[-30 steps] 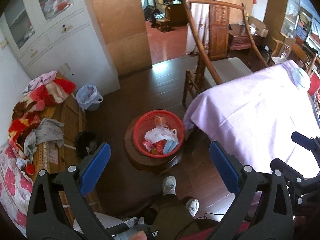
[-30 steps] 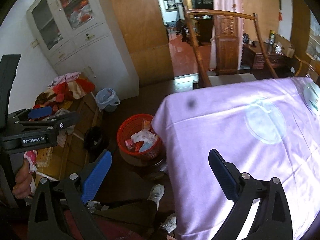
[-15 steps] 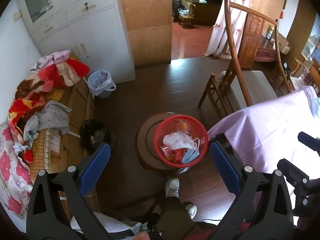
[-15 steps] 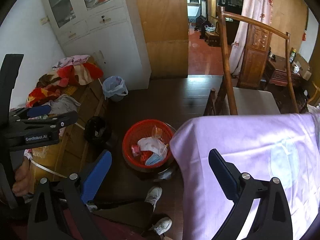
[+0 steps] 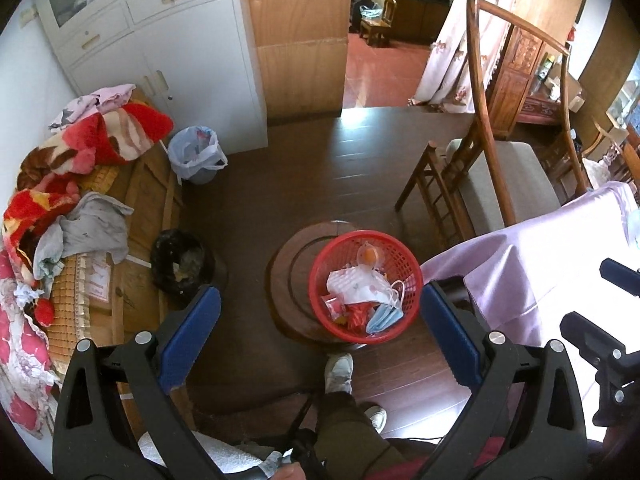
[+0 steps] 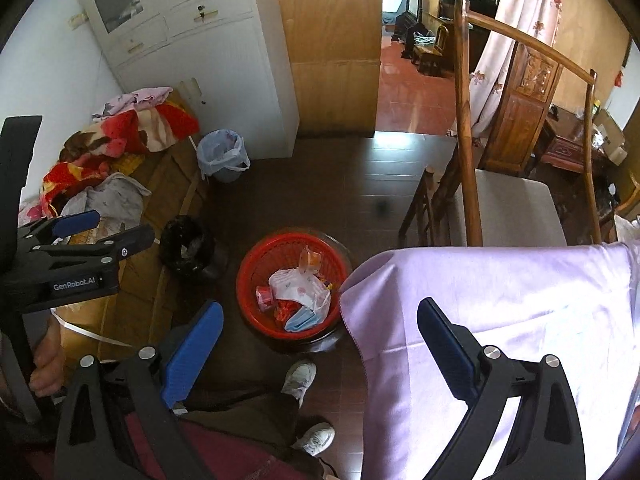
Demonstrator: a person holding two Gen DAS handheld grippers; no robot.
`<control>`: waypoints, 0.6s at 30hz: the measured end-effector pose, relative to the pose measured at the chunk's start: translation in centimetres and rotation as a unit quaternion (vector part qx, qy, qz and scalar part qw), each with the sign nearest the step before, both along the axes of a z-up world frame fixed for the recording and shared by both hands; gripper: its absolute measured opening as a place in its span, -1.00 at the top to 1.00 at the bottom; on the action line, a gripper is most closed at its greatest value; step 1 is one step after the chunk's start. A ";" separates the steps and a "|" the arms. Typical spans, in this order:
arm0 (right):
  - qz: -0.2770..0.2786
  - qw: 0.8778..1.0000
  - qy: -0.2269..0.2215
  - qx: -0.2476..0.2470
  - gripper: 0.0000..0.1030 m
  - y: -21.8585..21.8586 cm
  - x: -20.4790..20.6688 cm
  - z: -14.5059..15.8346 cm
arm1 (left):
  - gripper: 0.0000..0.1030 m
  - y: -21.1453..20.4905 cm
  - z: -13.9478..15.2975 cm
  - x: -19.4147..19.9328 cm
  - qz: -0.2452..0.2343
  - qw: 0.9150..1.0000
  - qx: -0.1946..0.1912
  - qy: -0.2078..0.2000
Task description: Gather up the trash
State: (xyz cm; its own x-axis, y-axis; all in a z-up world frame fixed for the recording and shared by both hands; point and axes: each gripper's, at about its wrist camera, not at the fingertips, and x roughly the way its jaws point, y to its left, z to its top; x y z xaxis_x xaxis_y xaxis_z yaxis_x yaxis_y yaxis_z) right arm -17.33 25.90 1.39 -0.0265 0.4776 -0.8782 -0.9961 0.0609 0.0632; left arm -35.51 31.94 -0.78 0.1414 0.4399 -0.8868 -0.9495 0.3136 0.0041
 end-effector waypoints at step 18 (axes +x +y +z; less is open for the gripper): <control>-0.005 1.000 -0.002 -0.014 -0.86 0.8 0.0 -0.3 | -0.87 0.9 -0.4 -0.6 -0.001 1.000 -0.002 0.005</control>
State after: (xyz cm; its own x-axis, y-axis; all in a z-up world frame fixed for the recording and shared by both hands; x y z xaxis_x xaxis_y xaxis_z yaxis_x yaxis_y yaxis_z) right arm -17.28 26.70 1.07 -0.0189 0.4534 -0.8911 -0.9957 0.0724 0.0579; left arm -36.07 32.89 -1.18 0.1332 0.4362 -0.8900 -0.9487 0.3158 0.0128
